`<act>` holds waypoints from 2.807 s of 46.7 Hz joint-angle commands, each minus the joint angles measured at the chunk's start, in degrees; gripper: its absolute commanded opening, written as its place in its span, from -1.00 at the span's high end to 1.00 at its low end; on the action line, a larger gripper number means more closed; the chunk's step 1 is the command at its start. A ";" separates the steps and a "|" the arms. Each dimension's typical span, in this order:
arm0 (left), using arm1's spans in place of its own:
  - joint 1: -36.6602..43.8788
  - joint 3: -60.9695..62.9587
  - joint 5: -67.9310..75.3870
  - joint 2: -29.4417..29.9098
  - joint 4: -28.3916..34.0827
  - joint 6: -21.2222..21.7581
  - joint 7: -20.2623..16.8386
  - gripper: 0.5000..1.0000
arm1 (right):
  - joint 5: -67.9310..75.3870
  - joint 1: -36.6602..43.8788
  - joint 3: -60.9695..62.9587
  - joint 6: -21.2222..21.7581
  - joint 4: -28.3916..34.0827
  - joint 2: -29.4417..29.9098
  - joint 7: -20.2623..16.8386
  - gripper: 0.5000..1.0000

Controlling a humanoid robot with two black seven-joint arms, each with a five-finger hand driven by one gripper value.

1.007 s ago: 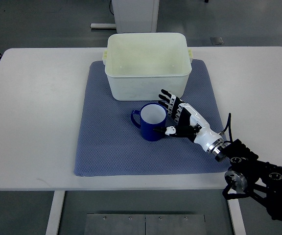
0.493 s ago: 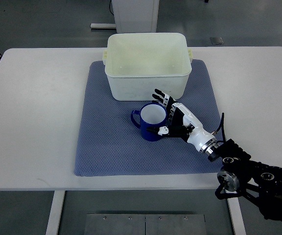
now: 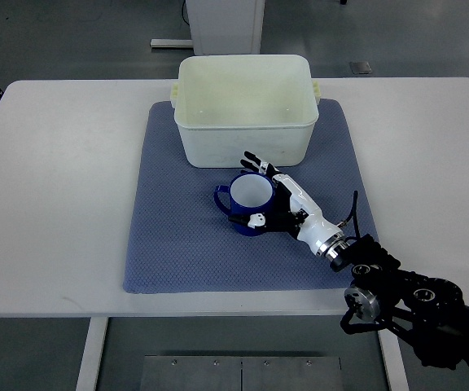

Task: Place cup in box with right hand
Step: 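Wrap the right hand fingers around the blue mug body, then lift the blue mug with the right hand, raising it high, then carry the held mug over the cream box with the right hand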

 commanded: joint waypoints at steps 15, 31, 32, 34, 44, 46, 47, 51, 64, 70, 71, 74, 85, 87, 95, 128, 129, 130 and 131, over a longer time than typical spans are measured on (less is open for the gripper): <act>0.00 0.00 0.00 0.00 0.00 0.00 -0.01 -1.00 | -0.04 0.01 0.18 -2.42 -1.79 1.06 0.00 0.25; 0.00 0.00 0.00 0.00 0.00 0.00 -0.01 -1.00 | -0.22 0.45 -0.34 -4.18 -2.59 0.71 0.00 1.00; 0.00 0.00 0.00 0.00 0.00 0.00 -0.01 -1.00 | -0.22 0.54 -0.61 -4.09 -2.58 0.62 0.00 1.00; 0.00 0.00 0.08 0.00 0.00 0.00 -0.01 -1.00 | -0.22 0.71 -0.96 -4.09 -2.58 0.53 0.00 1.00; 0.00 0.00 0.00 0.00 -0.08 0.00 -0.01 -1.00 | 0.05 1.95 -1.14 -3.91 -0.92 -3.16 0.00 1.00; 0.00 0.00 0.00 0.00 0.00 0.00 -0.01 -1.00 | 0.13 2.30 -1.05 -3.74 -0.39 -4.47 0.00 1.00; 0.00 0.00 0.00 0.00 0.00 0.00 -0.01 -1.00 | 0.22 2.47 -1.05 -3.65 -0.04 -5.18 0.00 1.00; 0.00 0.00 0.00 0.00 0.00 0.00 -0.01 -1.00 | 0.40 2.74 -0.96 -3.30 1.81 -8.43 0.00 1.00; 0.00 0.00 0.00 0.00 0.00 0.00 -0.01 -1.00 | 0.75 3.09 -0.44 -0.40 4.01 -18.62 0.00 1.00; 0.00 0.00 0.00 0.00 0.00 0.00 -0.01 -1.00 | 0.84 3.18 0.44 1.10 4.10 -22.32 0.00 1.00; 0.00 0.08 0.00 0.00 0.00 0.00 -0.01 -1.00 | 0.84 3.26 0.79 1.36 4.10 -22.76 0.00 1.00; 0.00 0.00 0.00 0.00 0.00 0.00 -0.01 -1.00 | 1.45 4.05 1.67 2.33 4.10 -24.16 0.00 1.00; 0.00 0.08 0.00 0.00 0.00 0.00 -0.01 -1.00 | 2.86 8.97 1.94 4.96 3.31 -29.26 0.00 1.00; 0.00 0.00 0.00 0.00 0.00 0.00 -0.01 -1.00 | 2.95 10.03 2.03 5.49 2.95 -29.70 0.00 1.00; 0.00 0.00 0.00 0.00 0.00 0.00 -0.01 -1.00 | 3.03 14.16 2.03 6.72 1.37 -29.97 0.00 1.00; 0.00 0.00 0.00 0.00 0.00 0.00 -0.01 -1.00 | 2.68 25.94 -0.17 6.90 -11.19 -11.69 -0.11 1.00; 0.00 0.00 0.00 0.00 0.00 0.00 -0.01 -1.00 | 2.60 26.20 -0.52 6.90 -11.72 -10.99 -0.11 1.00; 0.00 0.00 0.00 0.00 0.00 0.00 -0.01 -1.00 | 2.68 26.47 -0.87 6.90 -12.33 -10.20 -0.11 1.00; 0.00 0.00 0.00 0.00 0.00 0.00 -0.01 -1.00 | 2.68 26.73 -1.13 6.90 -12.95 -9.32 -0.11 1.00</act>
